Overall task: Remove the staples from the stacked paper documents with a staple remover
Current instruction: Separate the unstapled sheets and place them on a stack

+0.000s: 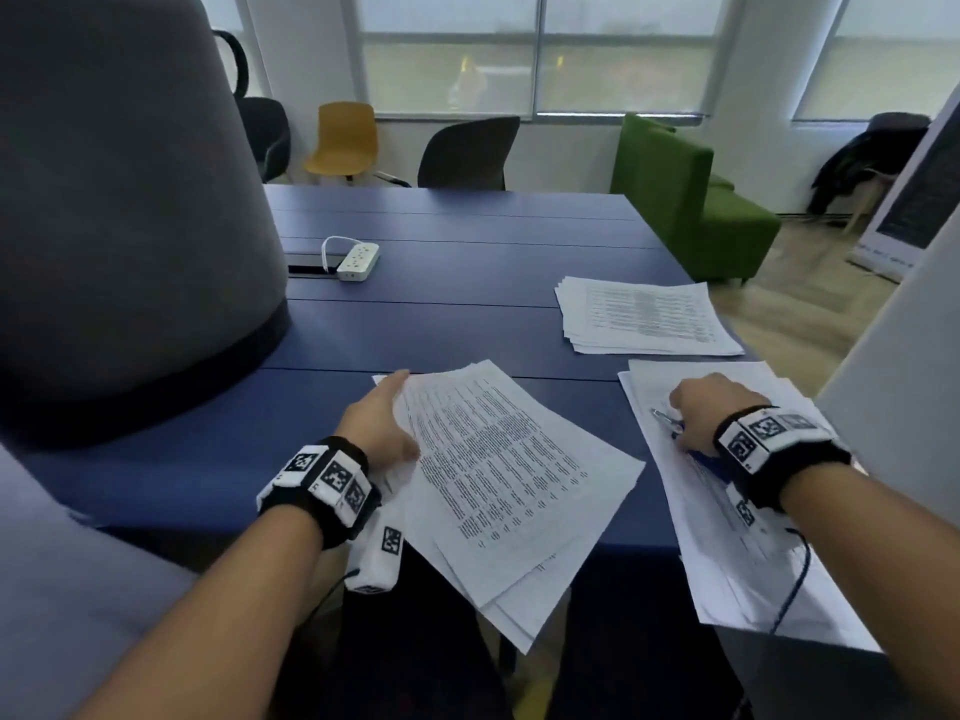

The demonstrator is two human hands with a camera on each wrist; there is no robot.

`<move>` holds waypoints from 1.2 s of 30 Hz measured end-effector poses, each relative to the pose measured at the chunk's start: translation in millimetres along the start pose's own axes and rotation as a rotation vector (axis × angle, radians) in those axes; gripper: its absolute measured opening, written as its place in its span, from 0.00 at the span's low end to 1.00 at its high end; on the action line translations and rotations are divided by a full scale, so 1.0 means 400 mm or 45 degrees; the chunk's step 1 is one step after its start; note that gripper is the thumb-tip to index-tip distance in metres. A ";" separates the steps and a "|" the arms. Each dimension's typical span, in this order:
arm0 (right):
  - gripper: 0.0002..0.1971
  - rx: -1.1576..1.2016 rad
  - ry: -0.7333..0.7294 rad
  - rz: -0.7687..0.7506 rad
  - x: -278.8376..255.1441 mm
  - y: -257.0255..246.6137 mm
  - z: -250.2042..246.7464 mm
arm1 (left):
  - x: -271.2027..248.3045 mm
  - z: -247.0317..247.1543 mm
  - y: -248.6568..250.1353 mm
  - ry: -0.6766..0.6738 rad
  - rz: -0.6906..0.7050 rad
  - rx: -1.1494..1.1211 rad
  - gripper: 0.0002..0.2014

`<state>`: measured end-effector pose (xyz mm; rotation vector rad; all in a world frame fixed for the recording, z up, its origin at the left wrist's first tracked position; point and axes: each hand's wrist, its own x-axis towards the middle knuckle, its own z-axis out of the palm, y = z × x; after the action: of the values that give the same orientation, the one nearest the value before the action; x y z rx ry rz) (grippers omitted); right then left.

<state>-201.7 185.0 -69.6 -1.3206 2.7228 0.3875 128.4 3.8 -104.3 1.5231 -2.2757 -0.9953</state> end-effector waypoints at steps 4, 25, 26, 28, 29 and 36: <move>0.48 0.367 0.243 -0.267 -0.041 -0.068 -0.057 | -0.035 -0.034 0.006 0.156 0.368 -0.143 0.59; 0.11 2.087 0.719 -0.544 -0.269 -0.206 -0.058 | -0.209 -0.075 0.155 0.602 0.668 -0.877 0.16; 0.10 1.968 0.742 -0.497 -0.272 -0.205 -0.058 | -0.217 -0.065 0.167 0.637 0.677 -0.874 0.18; 0.11 1.863 0.760 -0.441 -0.280 -0.208 -0.051 | -0.229 -0.040 0.183 0.682 0.702 -0.889 0.24; 0.12 1.858 0.771 -0.436 -0.285 -0.212 -0.045 | -0.236 -0.026 0.190 0.690 0.695 -0.901 0.27; 0.10 2.056 0.817 -0.368 -0.310 -0.226 0.010 | -0.264 0.014 0.204 0.777 0.669 -0.889 0.28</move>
<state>-54.0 226.6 -66.9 -1.1576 1.8192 -2.0005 111.9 118.2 -37.2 0.7334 -1.5239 -0.8664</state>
